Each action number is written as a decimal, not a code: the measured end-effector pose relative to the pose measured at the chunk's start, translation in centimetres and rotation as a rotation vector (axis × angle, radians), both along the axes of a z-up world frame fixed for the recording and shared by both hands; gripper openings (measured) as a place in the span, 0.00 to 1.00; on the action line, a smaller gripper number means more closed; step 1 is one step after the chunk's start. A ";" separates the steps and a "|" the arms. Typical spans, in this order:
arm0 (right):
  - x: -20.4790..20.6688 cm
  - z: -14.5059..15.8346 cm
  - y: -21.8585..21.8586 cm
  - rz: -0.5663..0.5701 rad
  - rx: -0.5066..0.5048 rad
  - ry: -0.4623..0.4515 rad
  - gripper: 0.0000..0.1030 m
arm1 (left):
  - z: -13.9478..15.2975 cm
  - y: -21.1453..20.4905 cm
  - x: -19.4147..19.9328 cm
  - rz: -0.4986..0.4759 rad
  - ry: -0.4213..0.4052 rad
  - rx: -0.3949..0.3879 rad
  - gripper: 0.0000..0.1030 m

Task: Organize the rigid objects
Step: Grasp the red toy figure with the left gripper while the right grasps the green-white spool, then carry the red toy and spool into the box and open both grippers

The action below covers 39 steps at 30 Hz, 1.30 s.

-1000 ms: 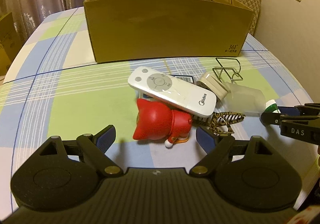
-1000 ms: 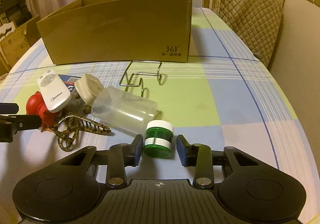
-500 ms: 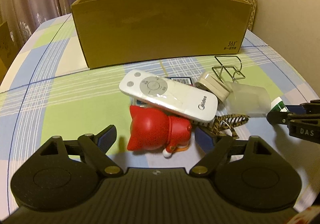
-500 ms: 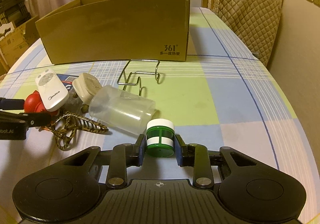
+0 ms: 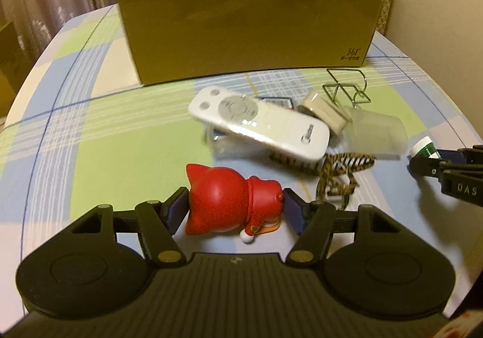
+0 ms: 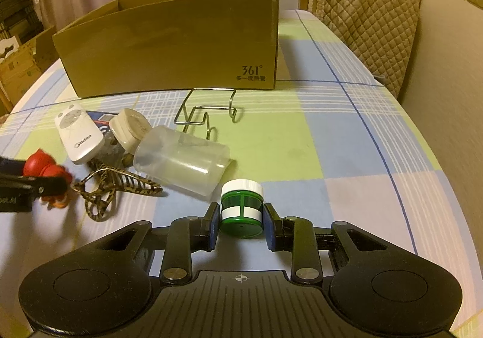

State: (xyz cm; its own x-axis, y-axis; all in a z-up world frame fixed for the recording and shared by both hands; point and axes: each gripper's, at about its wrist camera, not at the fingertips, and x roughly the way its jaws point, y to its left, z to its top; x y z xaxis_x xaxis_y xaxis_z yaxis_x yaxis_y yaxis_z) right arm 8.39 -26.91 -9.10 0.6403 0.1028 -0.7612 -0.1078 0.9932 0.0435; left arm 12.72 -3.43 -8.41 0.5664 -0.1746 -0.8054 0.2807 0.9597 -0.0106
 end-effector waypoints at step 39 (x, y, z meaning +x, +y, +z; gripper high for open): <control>17.7 13.7 4.7 0.139 0.052 -0.191 0.26 | 15.0 -0.5 16.3 -0.003 -0.215 -0.073 0.61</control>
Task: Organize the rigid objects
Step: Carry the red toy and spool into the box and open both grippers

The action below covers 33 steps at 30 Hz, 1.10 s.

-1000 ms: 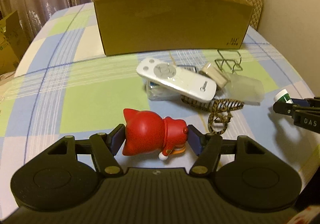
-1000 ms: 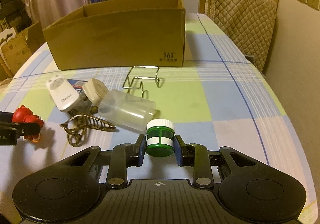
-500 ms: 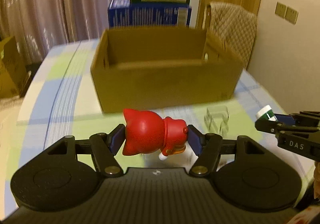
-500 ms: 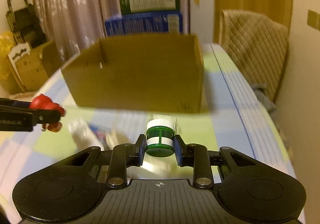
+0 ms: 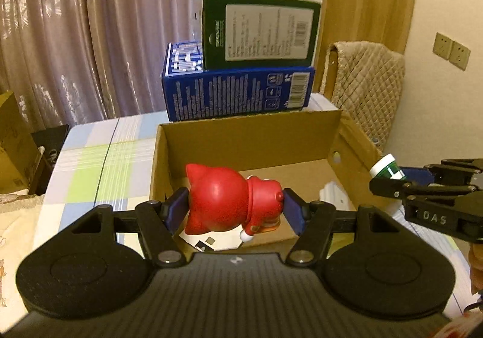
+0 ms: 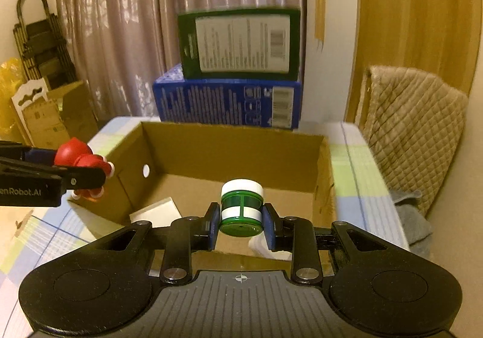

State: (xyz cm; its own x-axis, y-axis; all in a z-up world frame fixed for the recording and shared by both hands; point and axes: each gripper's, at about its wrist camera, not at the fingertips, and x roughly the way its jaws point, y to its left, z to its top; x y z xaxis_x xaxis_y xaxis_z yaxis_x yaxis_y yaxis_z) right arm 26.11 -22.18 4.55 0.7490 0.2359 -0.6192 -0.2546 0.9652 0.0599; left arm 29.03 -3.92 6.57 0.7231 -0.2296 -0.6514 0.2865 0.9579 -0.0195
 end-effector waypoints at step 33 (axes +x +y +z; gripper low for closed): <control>3.7 -4.7 -1.9 -0.047 0.045 0.105 0.26 | -4.6 -1.2 3.3 -0.005 0.059 -0.008 0.61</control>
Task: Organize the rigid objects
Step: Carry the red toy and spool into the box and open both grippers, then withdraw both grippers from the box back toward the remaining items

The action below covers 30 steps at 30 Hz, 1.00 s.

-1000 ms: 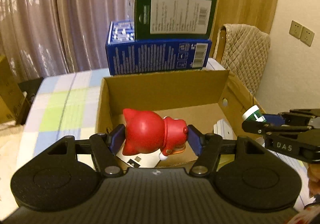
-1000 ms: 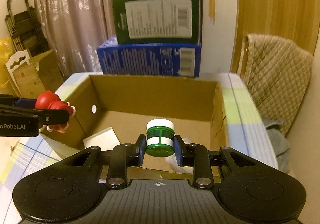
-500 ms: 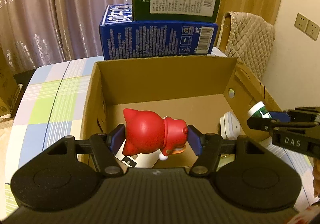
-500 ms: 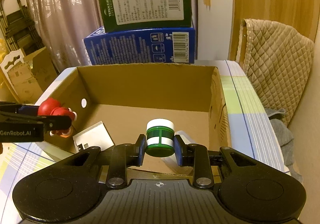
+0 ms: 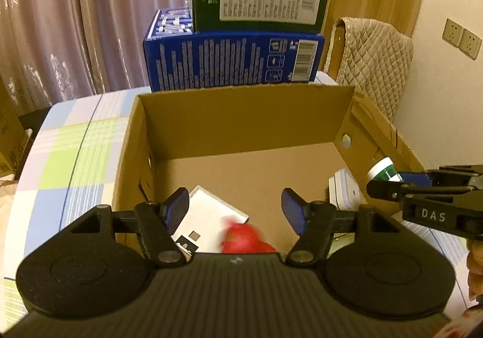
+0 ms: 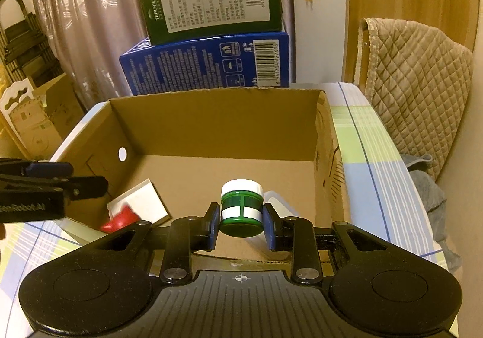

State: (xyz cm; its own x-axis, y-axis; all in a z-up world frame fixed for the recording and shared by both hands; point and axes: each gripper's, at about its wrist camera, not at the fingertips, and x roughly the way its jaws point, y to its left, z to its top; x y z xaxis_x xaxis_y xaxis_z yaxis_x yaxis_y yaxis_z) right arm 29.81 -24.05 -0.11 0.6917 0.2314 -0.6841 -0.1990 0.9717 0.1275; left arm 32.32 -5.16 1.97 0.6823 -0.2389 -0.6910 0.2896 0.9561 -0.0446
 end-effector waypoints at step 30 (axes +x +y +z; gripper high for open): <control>-3.6 3.2 -1.7 -0.009 0.042 -0.102 0.50 | 2.5 1.3 -3.9 0.030 -0.060 -0.002 0.62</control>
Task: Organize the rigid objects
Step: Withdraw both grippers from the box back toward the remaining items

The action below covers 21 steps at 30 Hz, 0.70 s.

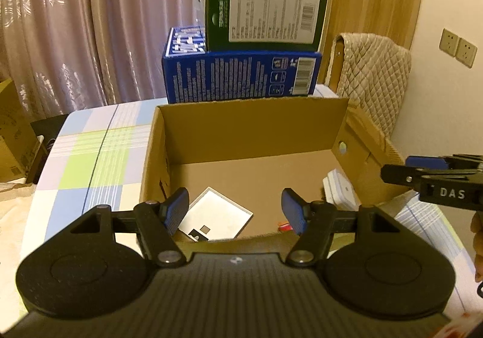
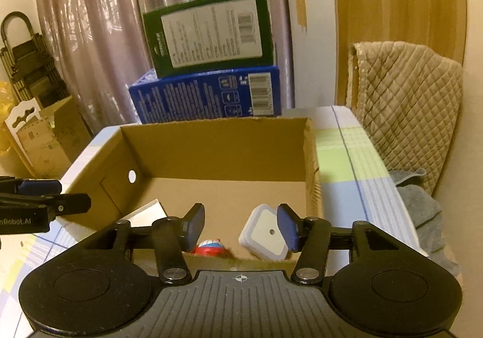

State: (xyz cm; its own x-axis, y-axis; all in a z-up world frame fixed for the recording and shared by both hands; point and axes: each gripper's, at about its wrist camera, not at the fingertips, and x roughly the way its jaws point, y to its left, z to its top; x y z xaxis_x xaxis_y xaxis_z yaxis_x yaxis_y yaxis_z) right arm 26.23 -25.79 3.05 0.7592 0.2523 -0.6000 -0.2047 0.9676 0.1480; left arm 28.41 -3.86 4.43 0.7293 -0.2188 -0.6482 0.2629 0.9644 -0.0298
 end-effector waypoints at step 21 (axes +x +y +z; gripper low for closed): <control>-19.6 2.4 -0.8 0.003 -0.007 -0.042 0.62 | 2.9 3.4 -17.3 0.102 -0.038 -0.047 0.73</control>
